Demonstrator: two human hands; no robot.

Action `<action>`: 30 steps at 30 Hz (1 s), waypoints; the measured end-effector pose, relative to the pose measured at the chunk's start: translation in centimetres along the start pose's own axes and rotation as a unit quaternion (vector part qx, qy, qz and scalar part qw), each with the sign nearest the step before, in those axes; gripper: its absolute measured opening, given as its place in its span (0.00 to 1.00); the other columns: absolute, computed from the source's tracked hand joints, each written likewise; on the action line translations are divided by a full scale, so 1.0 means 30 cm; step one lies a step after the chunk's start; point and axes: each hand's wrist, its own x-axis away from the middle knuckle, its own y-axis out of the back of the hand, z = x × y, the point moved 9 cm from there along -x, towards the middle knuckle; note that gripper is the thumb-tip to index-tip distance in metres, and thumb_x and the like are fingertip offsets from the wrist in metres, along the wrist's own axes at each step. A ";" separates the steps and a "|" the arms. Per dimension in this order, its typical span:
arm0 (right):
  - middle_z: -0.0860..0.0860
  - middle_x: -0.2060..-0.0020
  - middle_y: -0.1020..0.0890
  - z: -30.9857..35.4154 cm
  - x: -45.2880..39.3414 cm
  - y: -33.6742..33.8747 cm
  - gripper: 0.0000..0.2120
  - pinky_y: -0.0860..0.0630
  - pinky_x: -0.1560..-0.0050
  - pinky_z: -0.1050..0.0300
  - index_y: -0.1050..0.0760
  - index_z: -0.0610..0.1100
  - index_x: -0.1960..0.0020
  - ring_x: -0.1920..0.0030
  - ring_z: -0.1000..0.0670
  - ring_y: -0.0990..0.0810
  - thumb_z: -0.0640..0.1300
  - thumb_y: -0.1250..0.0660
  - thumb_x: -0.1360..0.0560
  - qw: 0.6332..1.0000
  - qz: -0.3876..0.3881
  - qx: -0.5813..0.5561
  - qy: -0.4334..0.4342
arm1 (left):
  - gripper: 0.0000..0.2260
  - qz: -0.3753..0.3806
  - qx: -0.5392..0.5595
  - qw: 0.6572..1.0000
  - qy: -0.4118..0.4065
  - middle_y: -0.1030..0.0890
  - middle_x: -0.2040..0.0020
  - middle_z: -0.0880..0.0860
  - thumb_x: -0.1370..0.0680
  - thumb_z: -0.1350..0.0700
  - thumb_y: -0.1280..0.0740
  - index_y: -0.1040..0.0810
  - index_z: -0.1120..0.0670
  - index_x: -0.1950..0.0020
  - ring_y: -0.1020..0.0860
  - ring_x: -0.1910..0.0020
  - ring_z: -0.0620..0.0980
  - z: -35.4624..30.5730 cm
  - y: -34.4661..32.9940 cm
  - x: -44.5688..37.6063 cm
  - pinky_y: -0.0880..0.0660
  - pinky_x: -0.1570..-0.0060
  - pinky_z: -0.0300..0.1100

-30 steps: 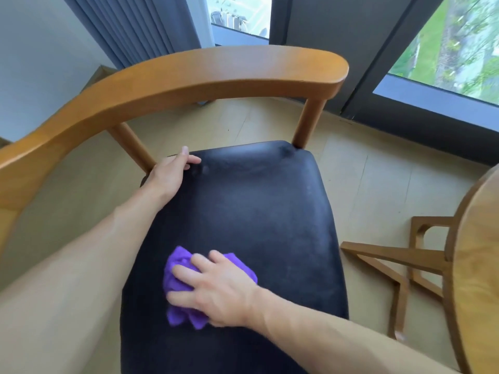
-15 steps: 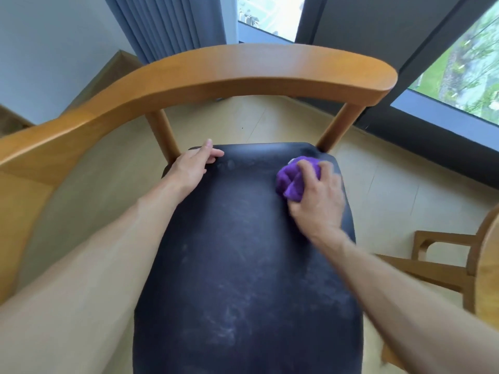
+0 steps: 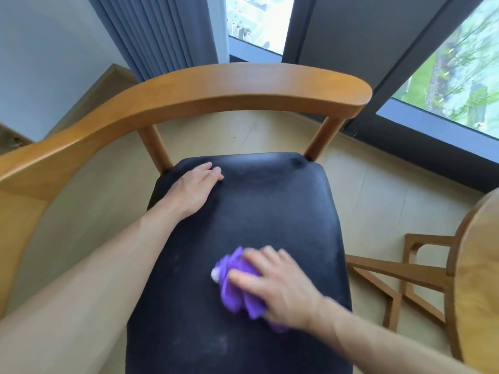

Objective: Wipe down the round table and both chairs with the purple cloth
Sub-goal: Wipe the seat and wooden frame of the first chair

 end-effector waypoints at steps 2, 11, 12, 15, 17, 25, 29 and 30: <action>0.46 0.37 0.28 -0.202 -0.043 0.082 0.27 0.29 0.58 0.49 0.31 0.55 0.35 0.51 0.41 0.28 0.51 0.36 0.34 0.995 -0.018 0.045 -0.090 | 0.21 0.006 -0.040 0.999 -0.009 0.37 0.21 0.43 0.17 0.40 0.48 0.19 0.43 0.37 0.39 0.22 0.46 -0.027 -0.014 0.010 0.44 0.29 0.41; 0.46 0.39 0.27 -0.459 -0.170 0.181 0.29 0.30 0.60 0.50 0.30 0.53 0.35 0.49 0.40 0.28 0.47 0.29 0.35 0.933 -0.134 0.043 -0.331 | 0.21 -0.010 -0.091 0.996 0.003 0.40 0.20 0.47 0.16 0.40 0.49 0.23 0.44 0.31 0.43 0.21 0.50 -0.086 -0.030 0.043 0.44 0.24 0.50; 0.47 0.40 0.27 -0.411 -0.179 0.165 0.29 0.32 0.60 0.50 0.29 0.53 0.36 0.50 0.40 0.29 0.47 0.29 0.37 0.935 -0.141 0.042 -0.322 | 0.22 -0.014 -0.093 0.996 0.001 0.39 0.20 0.47 0.16 0.40 0.49 0.23 0.45 0.31 0.42 0.21 0.50 -0.090 -0.026 0.036 0.44 0.24 0.50; 0.47 0.40 0.27 -0.228 -0.215 0.112 0.28 0.32 0.59 0.49 0.28 0.53 0.38 0.48 0.40 0.29 0.49 0.27 0.37 0.972 -0.100 0.058 -0.203 | 0.23 -0.011 -0.114 0.993 -0.005 0.33 0.23 0.53 0.15 0.43 0.50 0.23 0.50 0.31 0.37 0.23 0.54 -0.107 -0.019 0.005 0.43 0.24 0.51; 0.48 0.39 0.27 -0.123 -0.209 0.065 0.28 0.33 0.58 0.49 0.29 0.53 0.37 0.47 0.41 0.29 0.49 0.27 0.36 0.990 -0.047 0.061 -0.115 | 0.23 -0.005 -0.139 0.990 -0.009 0.29 0.28 0.55 0.16 0.44 0.51 0.21 0.52 0.34 0.33 0.27 0.57 -0.112 -0.029 -0.007 0.40 0.26 0.53; 0.48 0.37 0.25 0.051 0.006 -0.028 0.23 0.32 0.59 0.49 0.28 0.55 0.36 0.50 0.42 0.28 0.46 0.31 0.31 0.990 0.019 0.087 0.114 | 0.23 -0.015 -0.162 0.987 0.000 0.33 0.24 0.52 0.17 0.40 0.50 0.23 0.48 0.32 0.36 0.25 0.55 -0.087 -0.043 -0.011 0.41 0.25 0.52; 0.46 0.41 0.24 -0.225 -0.020 0.101 0.19 0.35 0.60 0.50 0.25 0.56 0.38 0.50 0.41 0.27 0.49 0.35 0.30 0.993 -0.046 0.070 -0.078 | 0.23 -0.019 -0.165 0.986 0.000 0.32 0.25 0.52 0.17 0.40 0.50 0.23 0.47 0.32 0.34 0.27 0.58 -0.093 -0.041 -0.007 0.40 0.26 0.53; 0.46 0.40 0.25 -0.314 -0.034 0.136 0.22 0.35 0.59 0.50 0.26 0.56 0.37 0.49 0.40 0.27 0.49 0.34 0.31 0.984 -0.058 0.078 -0.151 | 0.23 -0.019 -0.169 0.985 0.000 0.31 0.26 0.52 0.17 0.40 0.50 0.23 0.47 0.32 0.34 0.27 0.58 -0.094 -0.041 -0.007 0.39 0.26 0.53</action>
